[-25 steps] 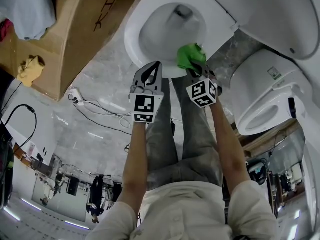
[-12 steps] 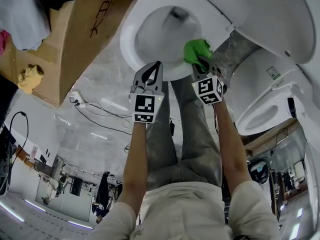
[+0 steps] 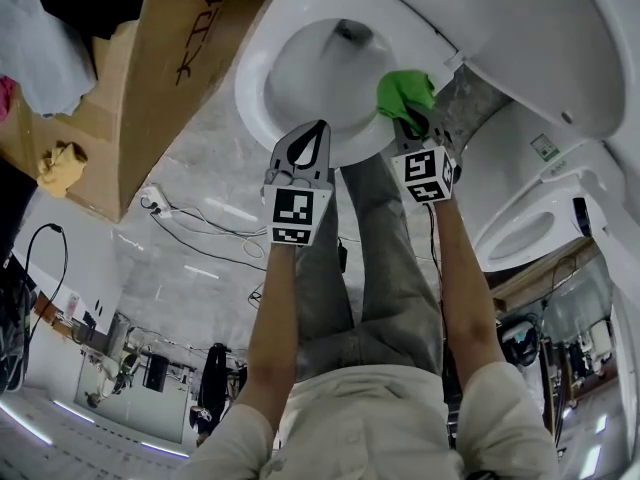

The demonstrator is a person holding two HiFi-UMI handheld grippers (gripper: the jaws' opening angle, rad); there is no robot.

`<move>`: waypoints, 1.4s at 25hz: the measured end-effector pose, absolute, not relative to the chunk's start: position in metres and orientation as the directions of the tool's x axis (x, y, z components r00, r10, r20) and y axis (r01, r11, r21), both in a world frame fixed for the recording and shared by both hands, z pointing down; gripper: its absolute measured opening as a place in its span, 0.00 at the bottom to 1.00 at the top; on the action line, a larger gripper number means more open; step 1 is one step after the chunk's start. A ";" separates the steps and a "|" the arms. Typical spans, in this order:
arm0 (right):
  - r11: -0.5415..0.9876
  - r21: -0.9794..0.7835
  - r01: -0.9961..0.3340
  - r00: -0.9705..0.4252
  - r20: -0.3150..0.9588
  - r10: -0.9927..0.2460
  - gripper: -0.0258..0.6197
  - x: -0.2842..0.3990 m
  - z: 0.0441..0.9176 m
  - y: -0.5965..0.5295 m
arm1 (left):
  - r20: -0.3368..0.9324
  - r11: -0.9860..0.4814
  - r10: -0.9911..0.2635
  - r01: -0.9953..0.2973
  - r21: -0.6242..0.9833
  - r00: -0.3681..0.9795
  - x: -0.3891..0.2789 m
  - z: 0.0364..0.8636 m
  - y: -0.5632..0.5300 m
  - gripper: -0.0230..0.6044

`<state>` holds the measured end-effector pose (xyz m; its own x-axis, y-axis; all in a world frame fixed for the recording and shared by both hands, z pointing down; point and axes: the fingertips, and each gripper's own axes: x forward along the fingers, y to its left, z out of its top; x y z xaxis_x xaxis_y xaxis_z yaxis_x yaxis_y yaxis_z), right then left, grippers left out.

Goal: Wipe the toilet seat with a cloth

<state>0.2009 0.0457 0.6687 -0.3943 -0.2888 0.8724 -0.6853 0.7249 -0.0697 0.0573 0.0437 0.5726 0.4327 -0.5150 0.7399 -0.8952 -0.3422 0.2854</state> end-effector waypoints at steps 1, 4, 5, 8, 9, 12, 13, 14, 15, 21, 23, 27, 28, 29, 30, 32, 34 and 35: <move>0.721 -0.064 -0.690 -0.389 0.872 -0.296 0.11 0.203 0.668 0.042 | 0.739 -0.343 -0.515 -0.894 0.287 0.434 0.059 0.572 0.042 0.06; 0.710 -0.045 -0.703 -0.376 0.871 -0.317 0.11 0.209 0.668 0.030 | 0.737 -0.345 -0.515 -0.892 0.291 0.439 0.063 0.573 0.039 0.06; 0.706 -0.040 -0.707 -0.372 0.870 -0.323 0.11 0.210 0.668 0.026 | 0.736 -0.345 -0.515 -0.892 0.292 0.440 0.063 0.573 0.037 0.06; 0.699 -0.027 -0.715 -0.363 0.868 -0.338 0.11 0.214 0.667 0.015 | 0.734 -0.346 -0.515 -0.891 0.294 0.442 0.065 0.573 0.034 0.06; 0.697 -0.024 -0.717 -0.361 0.868 -0.342 0.11 0.215 0.667 0.012 | 0.734 -0.346 -0.516 -0.891 0.294 0.443 0.066 0.573 0.033 0.06; 0.693 -0.013 -0.721 -0.354 0.866 -0.352 0.11 0.218 0.665 0.004 | 0.732 -0.346 -0.517 -0.890 0.296 0.444 0.066 0.573 0.030 0.06; 0.692 -0.010 -0.722 -0.352 0.866 -0.356 0.11 0.219 0.665 0.001 | 0.732 -0.346 -0.517 -0.890 0.296 0.444 0.066 0.573 0.029 0.06; 0.691 -0.006 -0.723 -0.350 0.865 -0.359 0.11 0.219 0.665 -0.002 | 0.731 -0.345 -0.518 -0.890 0.297 0.444 0.066 0.573 0.027 0.06; 0.690 -0.002 -0.724 -0.348 0.864 -0.363 0.11 0.219 0.664 -0.005 | 0.731 -0.345 -0.518 -0.890 0.297 0.445 0.066 0.573 0.026 0.06; 0.699 0.040 -0.714 -0.332 0.860 -0.388 0.11 0.219 0.663 -0.025 | 0.726 -0.342 -0.523 -0.890 0.300 0.446 0.066 0.573 0.018 0.06; 0.697 0.050 -0.715 -0.327 0.858 -0.397 0.11 0.218 0.661 -0.032 | 0.724 -0.341 -0.525 -0.890 0.301 0.447 0.066 0.573 0.015 0.06; 0.694 0.065 -0.717 -0.322 0.852 -0.412 0.11 0.214 0.660 -0.045 | 0.717 -0.337 -0.534 -0.891 0.305 0.448 0.066 0.573 0.006 0.06; 0.694 0.069 -0.717 -0.321 0.851 -0.416 0.11 0.213 0.660 -0.048 | 0.715 -0.336 -0.537 -0.891 0.306 0.448 0.065 0.573 0.004 0.06; 0.693 0.072 -0.717 -0.319 0.850 -0.419 0.11 0.212 0.660 -0.051 | 0.713 -0.335 -0.539 -0.891 0.307 0.448 0.065 0.573 0.002 0.06; 0.692 0.075 -0.718 -0.318 0.849 -0.422 0.11 0.211 0.659 -0.055 | 0.712 -0.334 -0.541 -0.891 0.307 0.448 0.064 0.572 -0.001 0.06; 0.691 0.081 -0.718 -0.317 0.847 -0.428 0.11 0.207 0.659 -0.061 | 0.709 -0.331 -0.545 -0.892 0.308 0.448 0.063 0.572 -0.004 0.06; 0.690 0.085 -0.718 -0.315 0.845 -0.432 0.11 0.204 0.658 -0.068 | 0.706 -0.329 -0.549 -0.892 0.310 0.448 0.062 0.571 -0.008 0.06; 0.691 0.088 -0.718 -0.314 0.845 -0.434 0.11 0.202 0.658 -0.071 | 0.705 -0.329 -0.550 -0.892 0.311 0.448 0.061 0.571 -0.009 0.06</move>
